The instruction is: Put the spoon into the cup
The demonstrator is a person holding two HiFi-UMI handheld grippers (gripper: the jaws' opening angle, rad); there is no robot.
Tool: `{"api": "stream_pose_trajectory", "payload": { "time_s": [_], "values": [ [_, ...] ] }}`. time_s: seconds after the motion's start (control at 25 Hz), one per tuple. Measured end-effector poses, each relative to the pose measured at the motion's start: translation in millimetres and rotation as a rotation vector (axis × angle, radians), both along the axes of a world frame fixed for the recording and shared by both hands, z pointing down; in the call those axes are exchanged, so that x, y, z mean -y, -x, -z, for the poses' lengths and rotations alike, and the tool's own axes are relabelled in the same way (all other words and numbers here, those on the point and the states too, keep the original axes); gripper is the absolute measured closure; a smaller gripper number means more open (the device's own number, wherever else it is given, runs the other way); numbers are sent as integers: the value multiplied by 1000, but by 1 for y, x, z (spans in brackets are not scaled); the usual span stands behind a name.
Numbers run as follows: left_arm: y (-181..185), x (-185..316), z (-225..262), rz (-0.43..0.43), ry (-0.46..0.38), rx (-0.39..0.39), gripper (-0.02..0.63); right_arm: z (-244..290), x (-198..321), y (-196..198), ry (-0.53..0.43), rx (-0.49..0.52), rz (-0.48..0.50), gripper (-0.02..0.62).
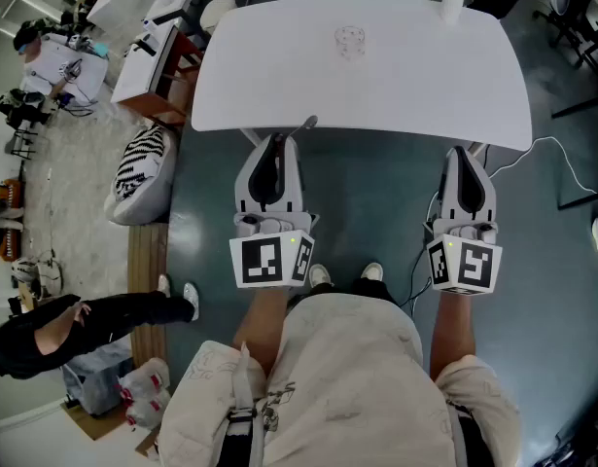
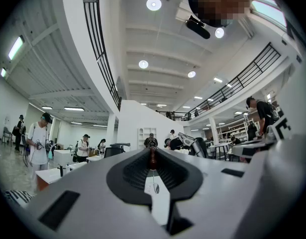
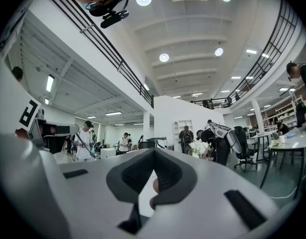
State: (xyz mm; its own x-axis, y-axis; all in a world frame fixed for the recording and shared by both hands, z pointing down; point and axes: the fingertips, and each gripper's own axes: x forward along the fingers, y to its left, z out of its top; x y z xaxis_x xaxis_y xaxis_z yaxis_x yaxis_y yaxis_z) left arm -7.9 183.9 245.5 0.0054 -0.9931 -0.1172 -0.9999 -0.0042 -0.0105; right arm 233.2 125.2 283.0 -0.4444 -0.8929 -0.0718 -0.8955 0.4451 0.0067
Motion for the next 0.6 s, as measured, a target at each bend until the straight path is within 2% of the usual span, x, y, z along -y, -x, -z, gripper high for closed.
{"api": "stream_pose_trajectory", "payload": {
  "time_s": [0.28, 0.6],
  "values": [
    [56, -44, 5, -15, -5, -19, 571, 6, -48, 55, 17, -27, -25, 607],
    [89, -70, 9, -50, -23, -57, 571, 18, -77, 95, 10, -25, -34, 607]
  ]
}}
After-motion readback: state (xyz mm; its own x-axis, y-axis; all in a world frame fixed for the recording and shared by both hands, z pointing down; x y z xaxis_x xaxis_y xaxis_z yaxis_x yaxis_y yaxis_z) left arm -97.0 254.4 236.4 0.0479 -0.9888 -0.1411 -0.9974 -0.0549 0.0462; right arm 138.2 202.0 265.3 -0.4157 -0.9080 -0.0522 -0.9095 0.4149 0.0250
